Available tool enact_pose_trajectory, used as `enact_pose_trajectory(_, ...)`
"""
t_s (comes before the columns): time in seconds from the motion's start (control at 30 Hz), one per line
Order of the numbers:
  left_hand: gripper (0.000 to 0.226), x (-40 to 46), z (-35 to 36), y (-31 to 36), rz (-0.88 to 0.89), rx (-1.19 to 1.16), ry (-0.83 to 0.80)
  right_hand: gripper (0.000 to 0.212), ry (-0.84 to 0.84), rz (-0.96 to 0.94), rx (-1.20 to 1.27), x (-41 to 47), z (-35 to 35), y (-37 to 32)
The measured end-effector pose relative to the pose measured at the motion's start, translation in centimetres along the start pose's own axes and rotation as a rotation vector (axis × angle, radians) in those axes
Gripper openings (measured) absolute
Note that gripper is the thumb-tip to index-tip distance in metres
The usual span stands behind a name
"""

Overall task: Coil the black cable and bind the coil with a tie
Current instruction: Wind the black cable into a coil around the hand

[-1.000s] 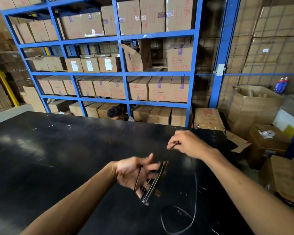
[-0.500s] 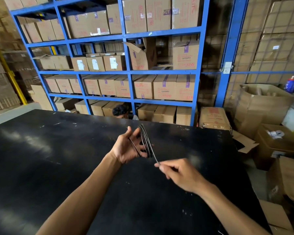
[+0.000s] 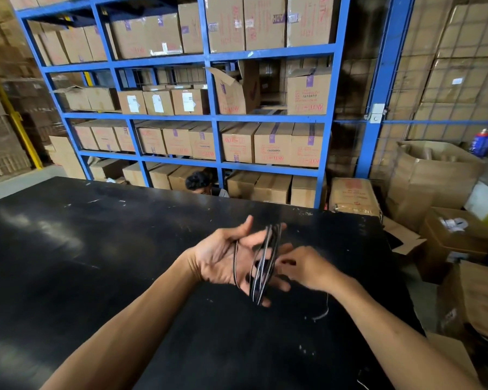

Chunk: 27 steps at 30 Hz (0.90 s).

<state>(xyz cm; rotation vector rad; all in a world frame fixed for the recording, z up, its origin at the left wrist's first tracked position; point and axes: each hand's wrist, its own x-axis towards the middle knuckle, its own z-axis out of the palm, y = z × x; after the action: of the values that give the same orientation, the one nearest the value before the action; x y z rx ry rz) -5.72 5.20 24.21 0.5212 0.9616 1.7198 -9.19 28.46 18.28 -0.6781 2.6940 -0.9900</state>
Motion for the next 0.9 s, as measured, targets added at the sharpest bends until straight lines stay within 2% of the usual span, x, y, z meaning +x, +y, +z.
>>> enact_pose_trajectory(0.07,0.069,0.2,-0.2,-0.7,-0.122,0.106,0.002,0.005,0.029,-0.006,-0.147,0.6,-2.6,-0.9)
enact_pose_trajectory(0.13,0.068,0.3,-0.8,-1.4,-0.192,0.153,0.050,0.012,0.068,-0.069,-0.316,0.9,-4.9,-1.9)
enact_pose_trajectory(0.17,0.067,0.3,-1.2,-1.6,-0.201,0.147,0.090,0.008,0.084,-0.091,-0.359,1.0,-5.8,-2.5)
enact_pose_trajectory(0.2,0.066,0.3,-1.7,-1.8,-0.197,0.130,0.140,0.004,0.104,-0.113,-0.370,1.0,-6.7,-3.0)
enact_pose_trajectory(0.3,0.063,0.5,-2.6,-1.6,-0.140,0.062,0.320,0.016,0.209,-0.117,-0.298,0.8,-7.8,-4.2)
enact_pose_trajectory(0.4,0.049,0.8,-3.3,-1.5,-0.056,0.013,0.538,0.018,0.352,-0.135,-0.253,0.2,-7.2,-4.6)
enact_pose_trajectory(0.47,0.050,0.9,-3.8,-1.6,0.017,0.014,0.648,0.017,0.410,-0.149,-0.213,-0.2,-6.3,-4.6)
enact_pose_trajectory(0.57,0.048,0.6,-4.3,-1.6,0.042,-0.015,0.653,0.019,0.485,-0.134,-0.298,-0.2,-5.6,-4.2)
enact_pose_trajectory(0.77,0.051,0.9,-5.2,-2.3,-0.138,0.115,0.546,0.021,0.611,-0.119,-0.359,0.3,-6.9,-3.2)
enact_pose_trajectory(0.9,0.046,1.5,-5.2,-2.0,-0.053,0.076,0.673,0.020,0.608,-0.192,-0.302,0.1,-6.0,-3.9)
